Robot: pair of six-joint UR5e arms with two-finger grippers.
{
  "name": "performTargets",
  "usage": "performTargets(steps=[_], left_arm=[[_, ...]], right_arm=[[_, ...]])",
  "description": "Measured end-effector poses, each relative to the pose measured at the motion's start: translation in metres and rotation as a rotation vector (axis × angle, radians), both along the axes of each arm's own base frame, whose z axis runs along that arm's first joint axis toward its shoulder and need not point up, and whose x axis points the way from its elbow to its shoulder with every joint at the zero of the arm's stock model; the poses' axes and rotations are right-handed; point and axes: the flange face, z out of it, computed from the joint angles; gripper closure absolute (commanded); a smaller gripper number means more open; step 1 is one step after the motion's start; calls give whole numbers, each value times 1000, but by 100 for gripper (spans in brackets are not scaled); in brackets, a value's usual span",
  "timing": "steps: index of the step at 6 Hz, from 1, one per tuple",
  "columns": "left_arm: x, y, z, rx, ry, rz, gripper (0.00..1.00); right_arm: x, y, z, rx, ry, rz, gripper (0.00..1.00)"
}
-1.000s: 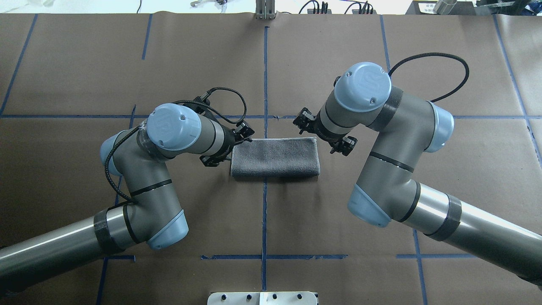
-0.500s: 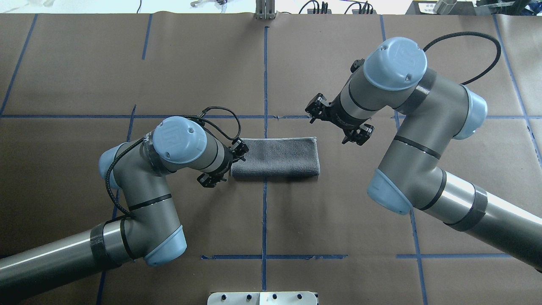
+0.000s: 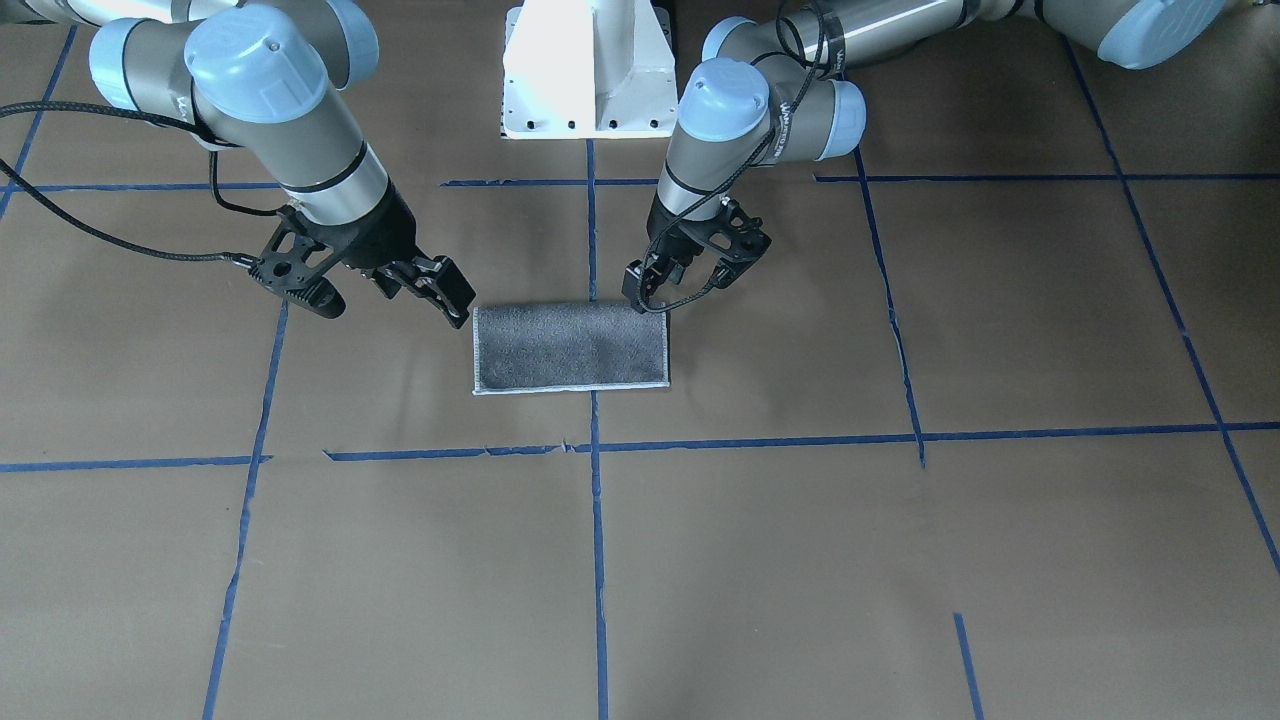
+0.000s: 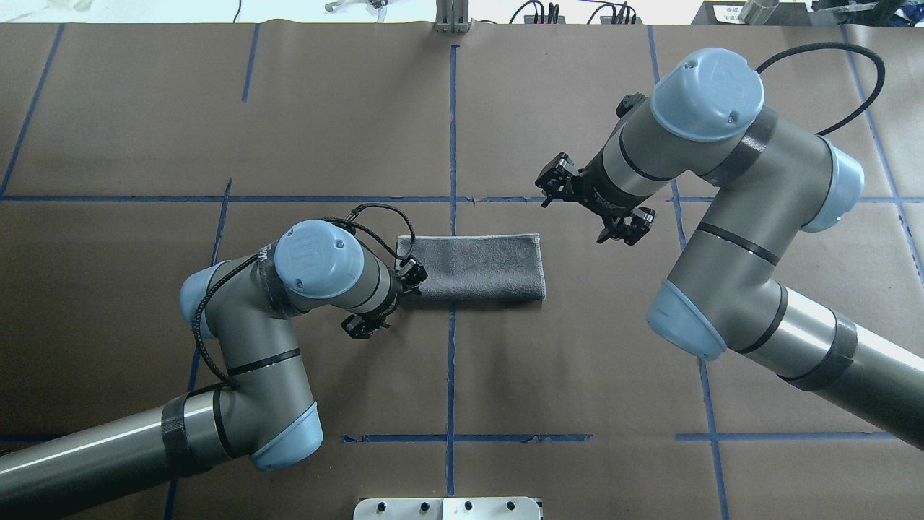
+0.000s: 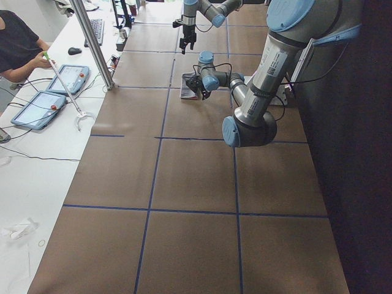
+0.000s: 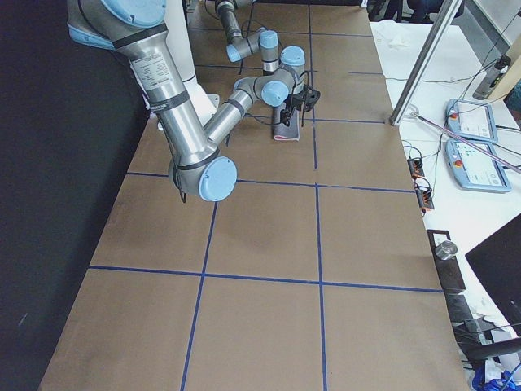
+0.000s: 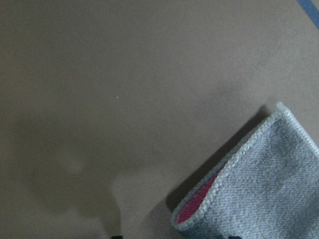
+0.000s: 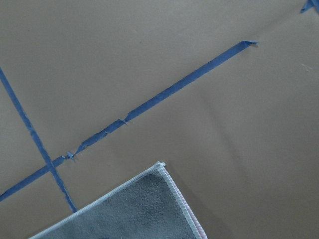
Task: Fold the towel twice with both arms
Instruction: 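Grip the folded strip's end nearest the left gripper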
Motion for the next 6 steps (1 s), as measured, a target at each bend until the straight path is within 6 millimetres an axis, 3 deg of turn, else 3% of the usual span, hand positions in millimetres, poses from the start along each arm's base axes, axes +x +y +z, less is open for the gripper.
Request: performTargets(steps=[3, 6], left_arm=[[-2, -4, -1, 12, -3, -10, 25], [-2, -9, 2, 30, -19, -38, 37]], right_arm=[[2, 3, 2, 6, 4, 4, 0], [-5, 8, 3, 16, 15, 5, 0]])
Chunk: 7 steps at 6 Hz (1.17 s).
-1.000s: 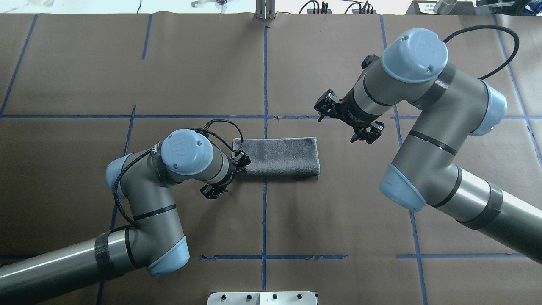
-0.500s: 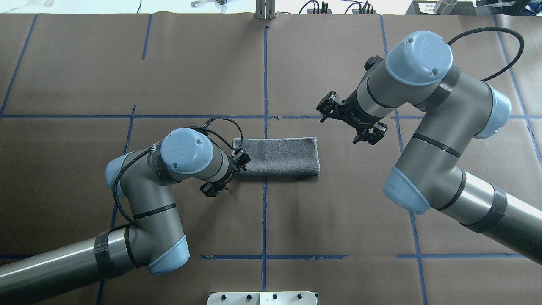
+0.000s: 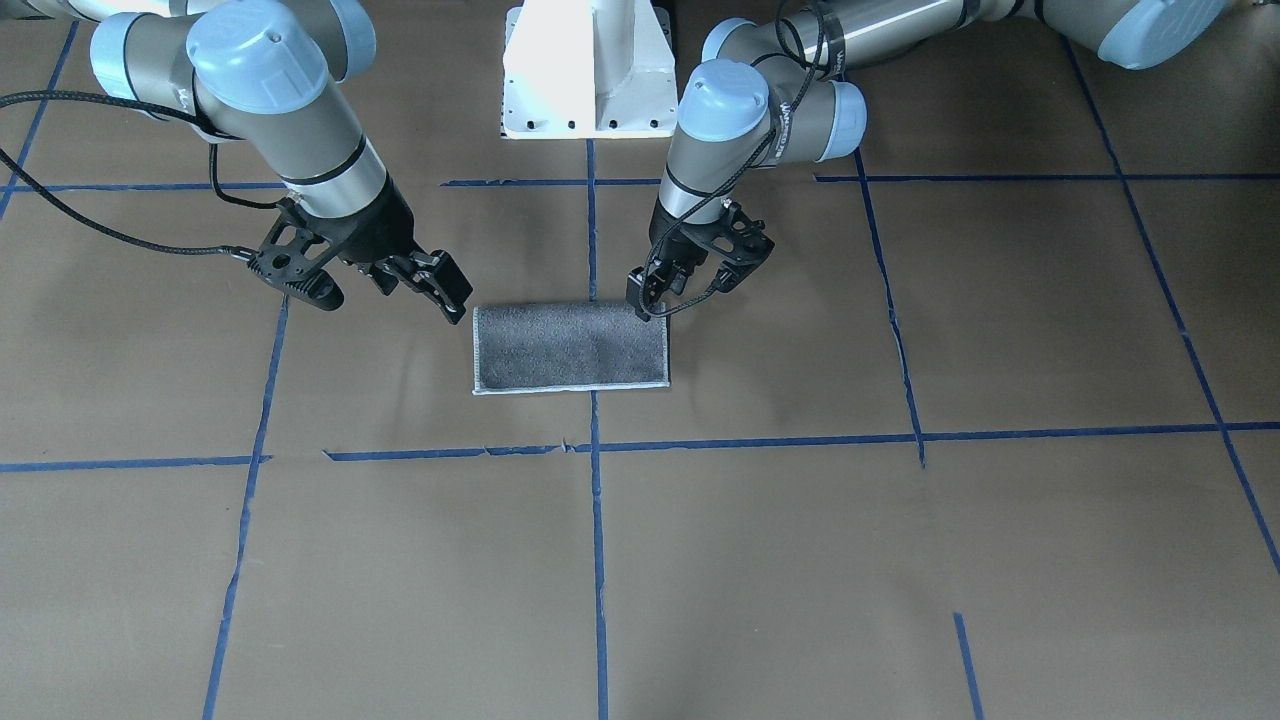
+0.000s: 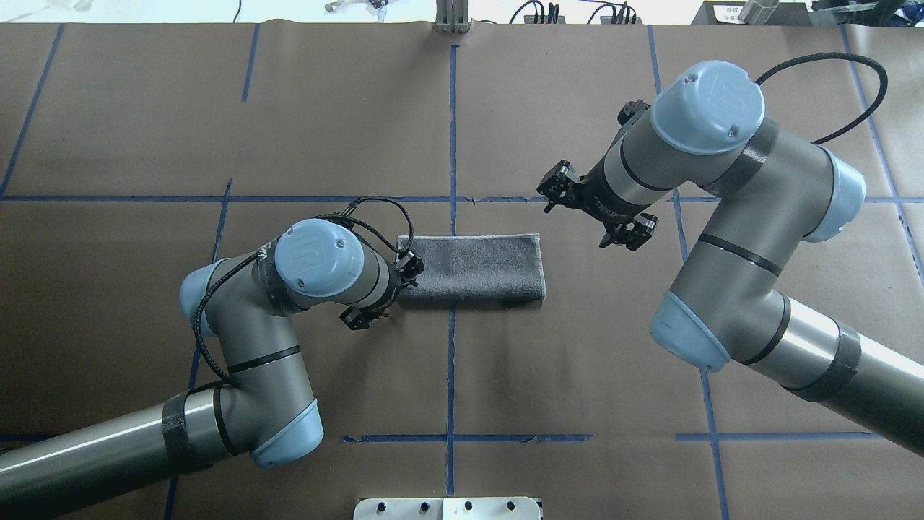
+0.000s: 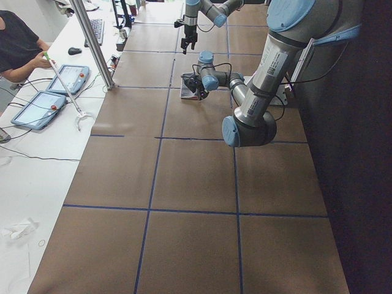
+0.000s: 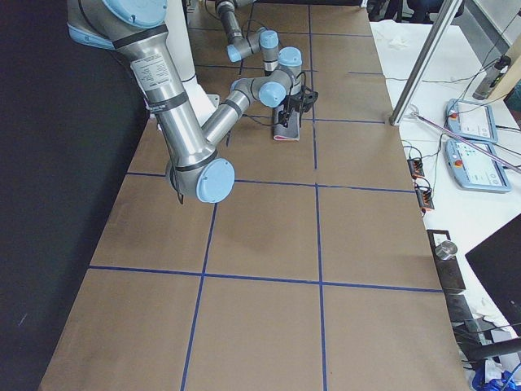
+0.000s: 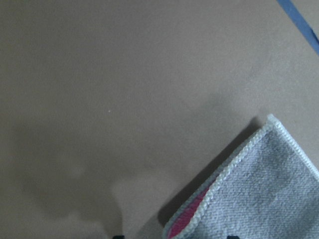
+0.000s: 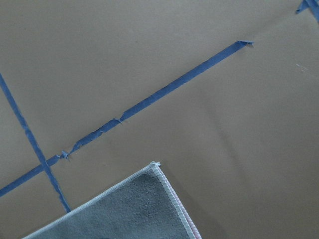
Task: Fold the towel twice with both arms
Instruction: 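Grip the folded strip's end nearest the left gripper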
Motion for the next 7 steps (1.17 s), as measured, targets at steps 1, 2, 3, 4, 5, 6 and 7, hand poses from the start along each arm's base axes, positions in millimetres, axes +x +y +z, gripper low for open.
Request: performTargets(steps=[1, 2, 3, 4, 5, 6, 7], left_arm=[[1, -1, 3, -1, -6, -3, 46], [3, -1, 5, -3, -11, -3, 79], [5, -2, 7, -4, -14, -2, 96], [5, -2, 7, -4, -15, -2, 100], [4, -2, 4, -2, -10, -2, 100], [1, -4, -1, 1, -2, -6, 100], [-4, -11, -4, 5, 1, -16, 100]], right_arm=[[-2, 1, 0, 4, 4, 1, 0], [-3, 2, 0, 6, 4, 1, 0], [-4, 2, -1, 8, 4, 0, 0], [-4, 3, -1, 9, 3, -1, 0], [-4, 3, -2, 10, 2, -2, 0], [-5, 3, -3, 10, 1, -3, 0], [-5, 3, -3, 10, 0, -3, 0]])
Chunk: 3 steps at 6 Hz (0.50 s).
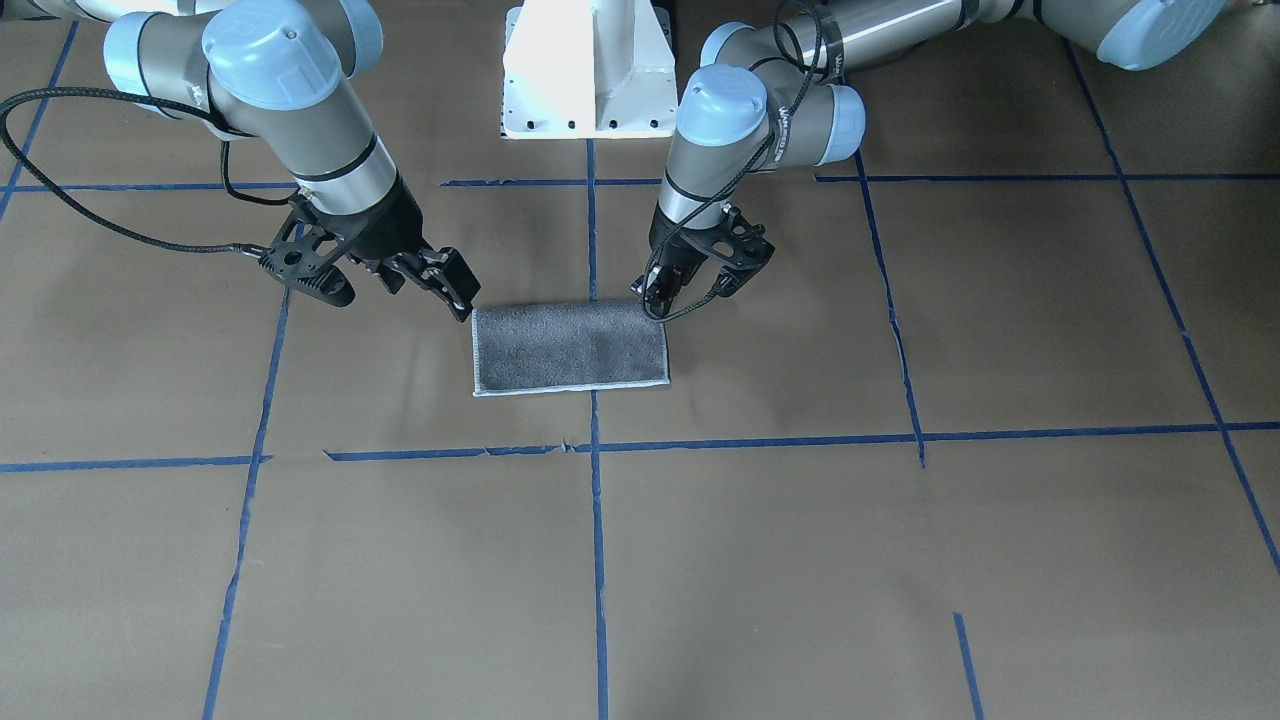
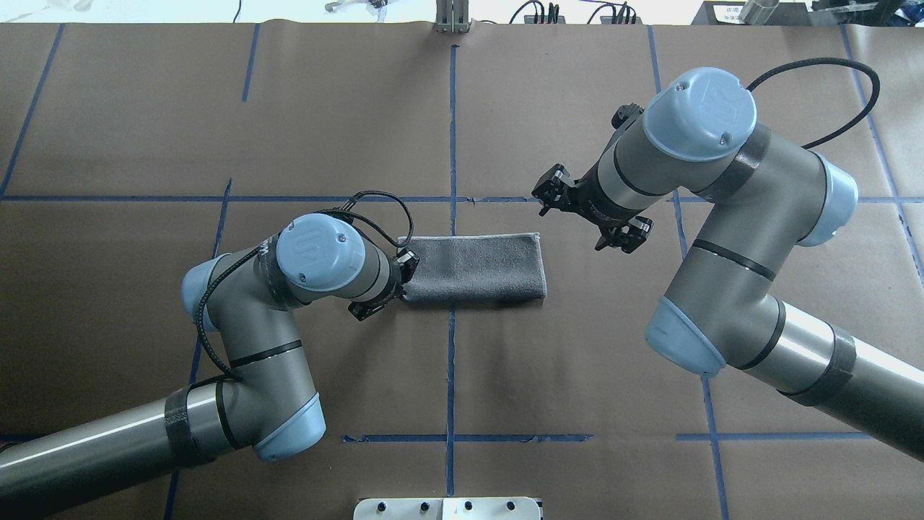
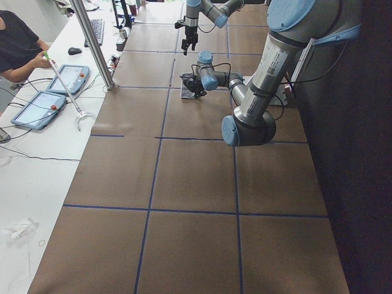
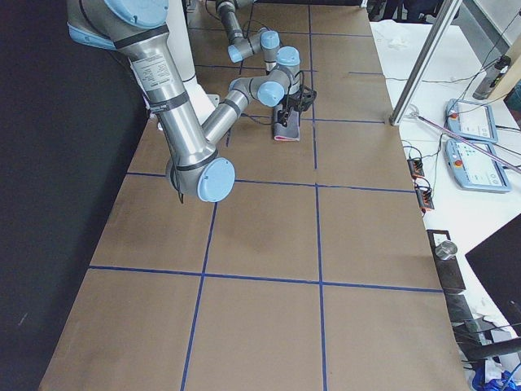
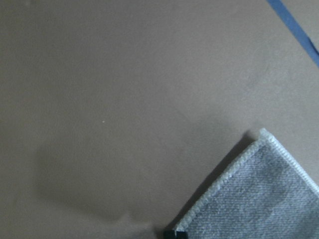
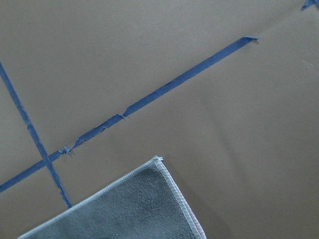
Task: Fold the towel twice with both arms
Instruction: 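Grip the folded strip's end nearest the left gripper, then fold the strip end over toward the other end with the left gripper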
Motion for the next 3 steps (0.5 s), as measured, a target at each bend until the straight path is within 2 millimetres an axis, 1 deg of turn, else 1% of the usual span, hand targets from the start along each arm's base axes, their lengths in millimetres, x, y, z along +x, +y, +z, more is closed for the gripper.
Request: performTargets(steps=[1, 2, 3], left_arm=[[-6, -9, -5, 10, 5, -9, 100], [-10, -16, -18, 31, 19, -12, 100], [-11, -21, -39, 67, 38, -7, 100]], right_arm=[[4, -1, -2, 0, -5, 2, 0], [16, -3, -1, -5, -10, 9, 0], [37, -7, 6, -6, -13, 11, 0]])
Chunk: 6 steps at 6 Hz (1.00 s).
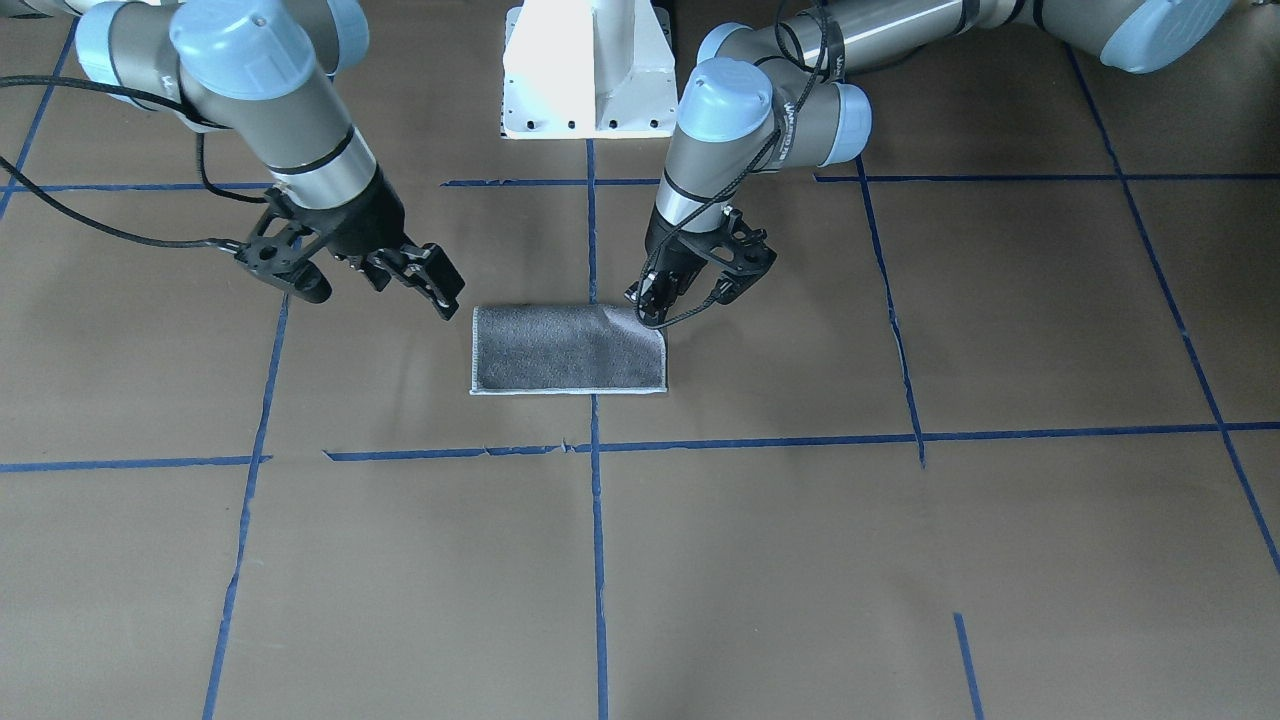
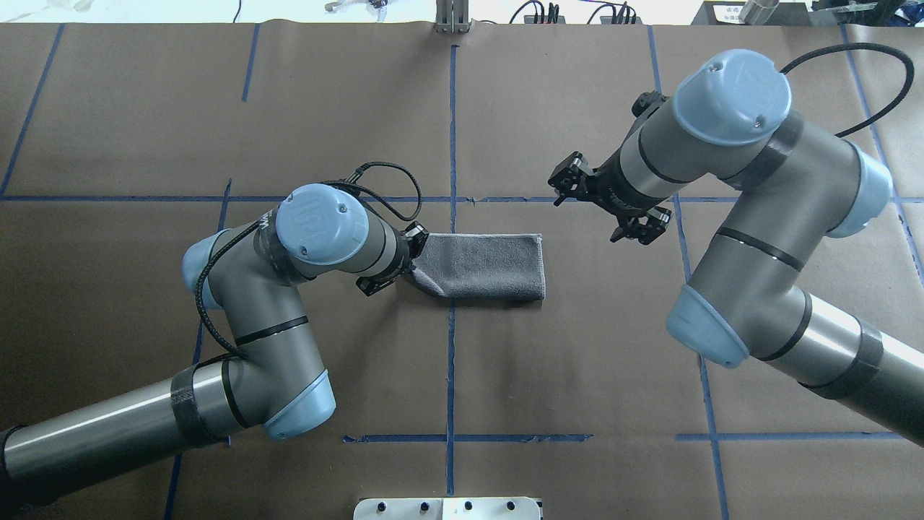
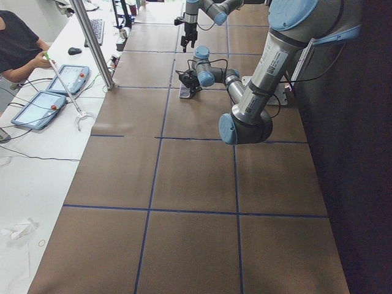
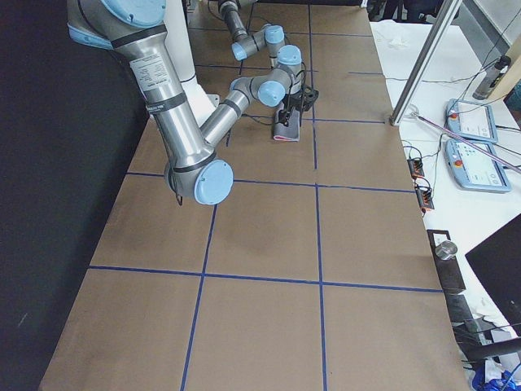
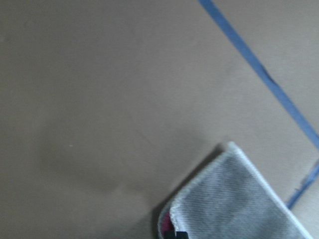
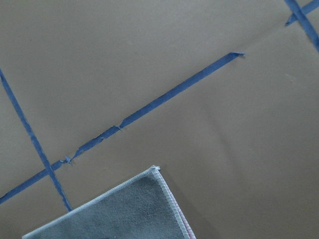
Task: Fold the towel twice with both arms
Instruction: 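Fold the strip end over toward the other end with the left gripper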
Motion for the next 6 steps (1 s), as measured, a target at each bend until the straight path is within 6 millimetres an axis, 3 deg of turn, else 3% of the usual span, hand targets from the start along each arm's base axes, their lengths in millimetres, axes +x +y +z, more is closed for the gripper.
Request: performTargets(steps=[1, 3, 6], left_arm=[[5, -3, -25, 41, 20, 4, 100], [40, 10, -81, 108, 54, -6, 100], [77, 34, -121, 178, 104, -37, 99]], right_arm=[[25, -5, 11, 3, -1, -4, 0], [63, -12, 30, 15, 9, -6, 0], [72, -13, 39, 16, 19, -5, 0]])
